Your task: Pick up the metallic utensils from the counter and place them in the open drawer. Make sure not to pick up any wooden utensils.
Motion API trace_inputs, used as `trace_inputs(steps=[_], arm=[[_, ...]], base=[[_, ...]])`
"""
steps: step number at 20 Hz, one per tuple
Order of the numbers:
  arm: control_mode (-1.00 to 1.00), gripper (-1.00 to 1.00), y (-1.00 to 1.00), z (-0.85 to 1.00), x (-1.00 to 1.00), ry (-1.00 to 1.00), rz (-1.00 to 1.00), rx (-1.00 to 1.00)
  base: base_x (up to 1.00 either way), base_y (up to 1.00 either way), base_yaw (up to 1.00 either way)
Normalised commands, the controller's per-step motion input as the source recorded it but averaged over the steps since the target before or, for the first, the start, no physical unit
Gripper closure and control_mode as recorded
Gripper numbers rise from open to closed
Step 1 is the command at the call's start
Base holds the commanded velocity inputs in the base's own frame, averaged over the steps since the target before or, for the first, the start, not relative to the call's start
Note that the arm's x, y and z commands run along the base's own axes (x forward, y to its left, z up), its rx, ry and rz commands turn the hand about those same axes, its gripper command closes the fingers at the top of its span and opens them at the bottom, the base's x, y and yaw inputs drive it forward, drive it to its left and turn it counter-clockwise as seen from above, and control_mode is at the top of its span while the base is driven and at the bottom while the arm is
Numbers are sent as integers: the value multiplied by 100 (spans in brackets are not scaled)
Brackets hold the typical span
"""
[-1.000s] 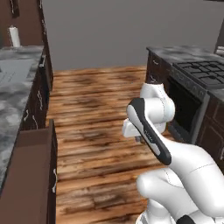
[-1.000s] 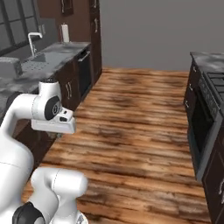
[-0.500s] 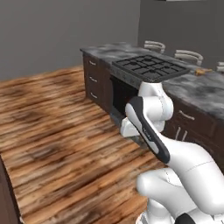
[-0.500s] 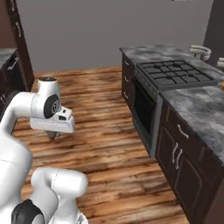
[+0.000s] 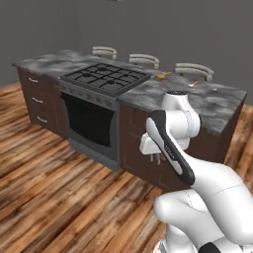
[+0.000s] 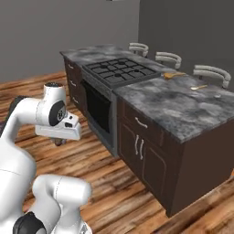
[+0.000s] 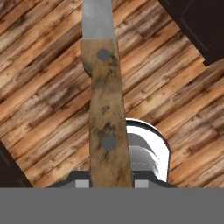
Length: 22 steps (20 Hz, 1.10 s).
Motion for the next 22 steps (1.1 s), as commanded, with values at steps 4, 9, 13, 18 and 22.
trace_inputs(steps=[4,9,13,18,22], arm=[[100,100,0,0,0,0,0,0],[100,100,0,0,0,0,0,0],[100,100,0,0,0,0,0,0],[100,100,0,0,0,0,0,0],[100,100,0,0,0,0,0,0]], base=[[27,3,53],[15,-27,86],[-2,-28,86],[-5,-1,85],[0,-2,42]])
